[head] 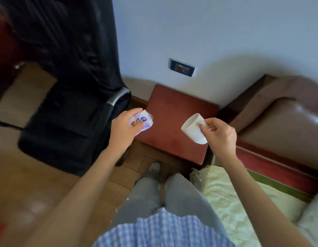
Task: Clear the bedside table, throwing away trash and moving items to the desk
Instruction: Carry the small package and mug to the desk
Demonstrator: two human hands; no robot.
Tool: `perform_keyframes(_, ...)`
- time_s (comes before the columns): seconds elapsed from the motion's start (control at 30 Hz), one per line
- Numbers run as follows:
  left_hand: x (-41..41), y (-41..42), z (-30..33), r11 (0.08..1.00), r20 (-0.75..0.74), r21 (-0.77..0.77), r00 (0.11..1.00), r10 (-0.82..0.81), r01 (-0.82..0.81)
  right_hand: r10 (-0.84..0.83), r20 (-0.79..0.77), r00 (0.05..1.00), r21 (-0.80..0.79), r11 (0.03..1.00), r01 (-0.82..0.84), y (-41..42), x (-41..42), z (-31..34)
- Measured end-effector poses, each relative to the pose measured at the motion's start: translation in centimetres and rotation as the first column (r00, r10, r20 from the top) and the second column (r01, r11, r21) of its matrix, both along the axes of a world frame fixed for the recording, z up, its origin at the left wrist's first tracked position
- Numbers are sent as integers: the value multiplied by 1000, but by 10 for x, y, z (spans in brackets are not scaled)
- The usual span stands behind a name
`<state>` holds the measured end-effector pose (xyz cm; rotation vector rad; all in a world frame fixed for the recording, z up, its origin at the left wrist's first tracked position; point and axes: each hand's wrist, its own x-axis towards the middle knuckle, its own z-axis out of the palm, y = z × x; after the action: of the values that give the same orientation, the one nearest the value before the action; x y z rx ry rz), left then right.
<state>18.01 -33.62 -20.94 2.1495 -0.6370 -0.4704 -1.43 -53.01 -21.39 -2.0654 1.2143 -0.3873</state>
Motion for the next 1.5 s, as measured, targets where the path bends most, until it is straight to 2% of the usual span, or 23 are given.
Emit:
perform_keyframes(0.13,-28,35,15,992,34,33,992,122,-123,205,17,979,-28,978,-204,13,9,19)
perform_keyframes(0.23,-52,68,24,967,32,59,969,246,-247,371,3,929,-42,928,-371,29,20,28)
perform_keyframes(0.47,-109,160,33,820,54,83,825,563,-566,731,-1,683,-52,682,-730,91,54,40)
perform_keyframes(0.67,-140,249,55,640,66,0,639,767,-768,890,8,456,-172,450,-876,174,84,56)
perform_keyframes(0.77,-146,304,56,553,36,-30,552,833,-833,929,20,369,-197,365,-910,226,100,66)
perform_keyframes(0.87,-146,364,52,542,14,-35,542,840,-839,958,3,287,-224,281,-933,283,118,72)
perform_keyframes(0.93,-144,401,55,500,-12,-77,502,865,-863,970,-1,245,-245,237,-940,324,130,76)
perform_keyframes(1.0,-141,442,54,457,-25,-96,461,887,-884,974,11,227,-246,223,-943,366,140,80)
perform_keyframes(1.1,-134,503,47,491,-29,-86,495,868,-867,972,47,231,-236,235,-943,428,154,85)
perform_keyframes(1.2,-133,549,49,439,3,-87,440,898,-894,964,114,240,-172,257,-951,480,167,91)
perform_keyframes(1.3,-128,585,51,457,16,-76,457,889,-886,956,152,253,-131,273,-953,521,181,96)
perform_keyframes(1.4,-115,619,51,418,16,-81,418,908,-905,952,184,247,-83,265,-961,553,200,98)
perform_keyframes(1.5,-94,646,49,421,15,-77,421,907,-904,954,172,245,-37,255,-966,579,226,97)
